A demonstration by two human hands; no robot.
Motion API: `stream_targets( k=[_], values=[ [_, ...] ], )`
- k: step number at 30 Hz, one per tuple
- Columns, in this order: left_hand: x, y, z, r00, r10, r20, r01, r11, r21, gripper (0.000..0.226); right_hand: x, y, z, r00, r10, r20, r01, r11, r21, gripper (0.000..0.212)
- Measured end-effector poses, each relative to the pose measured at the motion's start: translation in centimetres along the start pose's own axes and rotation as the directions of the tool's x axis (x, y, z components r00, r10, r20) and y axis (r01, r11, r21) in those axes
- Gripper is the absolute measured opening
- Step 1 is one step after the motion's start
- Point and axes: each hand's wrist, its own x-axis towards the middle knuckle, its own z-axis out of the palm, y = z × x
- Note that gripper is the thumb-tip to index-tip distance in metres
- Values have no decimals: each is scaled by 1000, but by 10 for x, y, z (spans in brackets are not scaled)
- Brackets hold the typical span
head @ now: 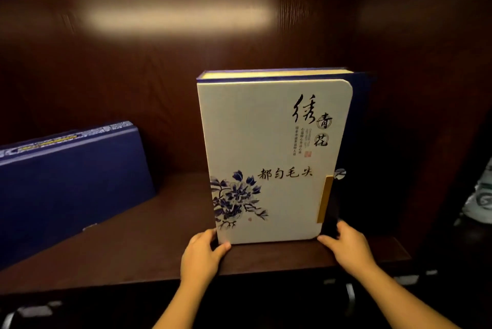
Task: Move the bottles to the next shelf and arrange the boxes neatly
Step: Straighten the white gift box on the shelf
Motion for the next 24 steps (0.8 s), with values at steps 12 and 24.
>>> stream_targets(
  k=[12, 24],
  values=[
    [-14, -10, -5, 998, 47, 29, -43, 992, -118, 44, -18, 7, -13, 998, -67, 1, 67, 998, 16, 47],
    [-13, -9, -4, 999, -9, 41, 14, 990, -137, 39, -10, 23, -8, 993, -114, -20, 114, 993, 9, 44]
  ],
)
